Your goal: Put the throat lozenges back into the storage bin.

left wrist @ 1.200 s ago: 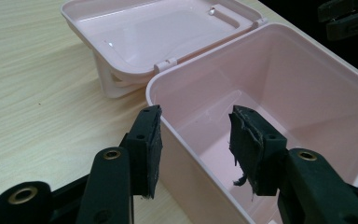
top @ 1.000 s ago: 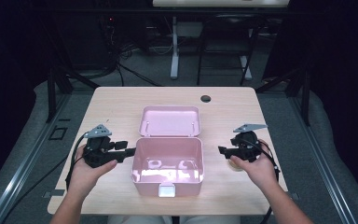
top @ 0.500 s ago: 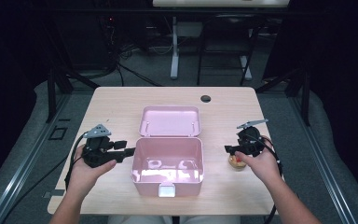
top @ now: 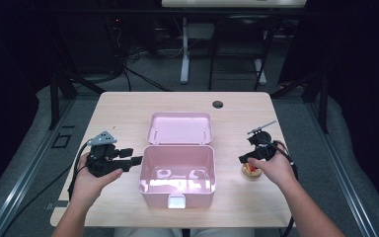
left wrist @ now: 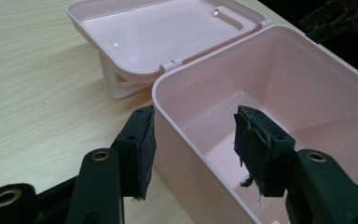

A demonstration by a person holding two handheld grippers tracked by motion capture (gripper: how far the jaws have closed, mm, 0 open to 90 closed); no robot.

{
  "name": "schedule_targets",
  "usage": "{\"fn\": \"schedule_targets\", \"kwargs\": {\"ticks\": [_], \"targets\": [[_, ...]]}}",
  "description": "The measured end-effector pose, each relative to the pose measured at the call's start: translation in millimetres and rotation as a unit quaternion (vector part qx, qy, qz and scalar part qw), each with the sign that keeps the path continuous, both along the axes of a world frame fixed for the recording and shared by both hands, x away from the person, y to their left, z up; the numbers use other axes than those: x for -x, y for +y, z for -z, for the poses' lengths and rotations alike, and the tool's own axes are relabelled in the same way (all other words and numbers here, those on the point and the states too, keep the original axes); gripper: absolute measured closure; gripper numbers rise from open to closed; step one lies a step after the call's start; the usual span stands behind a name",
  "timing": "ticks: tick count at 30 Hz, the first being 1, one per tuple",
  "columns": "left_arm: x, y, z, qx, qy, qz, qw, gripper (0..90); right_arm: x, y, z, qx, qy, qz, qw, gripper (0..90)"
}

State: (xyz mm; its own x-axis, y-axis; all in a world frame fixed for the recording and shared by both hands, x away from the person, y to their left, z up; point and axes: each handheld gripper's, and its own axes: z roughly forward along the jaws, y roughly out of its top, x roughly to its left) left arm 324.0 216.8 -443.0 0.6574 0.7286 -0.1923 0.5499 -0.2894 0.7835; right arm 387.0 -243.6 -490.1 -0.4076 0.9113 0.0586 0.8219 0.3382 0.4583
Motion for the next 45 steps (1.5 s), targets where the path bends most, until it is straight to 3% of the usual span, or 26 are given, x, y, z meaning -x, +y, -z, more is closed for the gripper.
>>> {"fn": "schedule_targets", "kwargs": {"ticks": [11,27,30,45], "targets": [[-1.5,0.4,1.7,-0.004,0.001,0.001,1.0000,47.8,-9.0,-1.8,8.6,0.029,0.040,0.003,0.9988,25.7],[-2.4,1.1,3.3,-0.004,0.002,-0.001,1.0000,47.8,-19.9,-2.6,24.5,0.050,0.088,0.005,0.9949,22.7],[-2.6,1.2,3.7,-0.003,0.004,-0.003,1.0000,47.8,-20.7,-2.1,28.2,0.059,0.093,0.001,0.9939,21.1],[-3.2,0.8,5.0,-0.002,0.005,-0.002,1.0000,47.8,-26.0,-3.9,39.6,0.061,0.107,0.008,0.9924,19.9]]}}
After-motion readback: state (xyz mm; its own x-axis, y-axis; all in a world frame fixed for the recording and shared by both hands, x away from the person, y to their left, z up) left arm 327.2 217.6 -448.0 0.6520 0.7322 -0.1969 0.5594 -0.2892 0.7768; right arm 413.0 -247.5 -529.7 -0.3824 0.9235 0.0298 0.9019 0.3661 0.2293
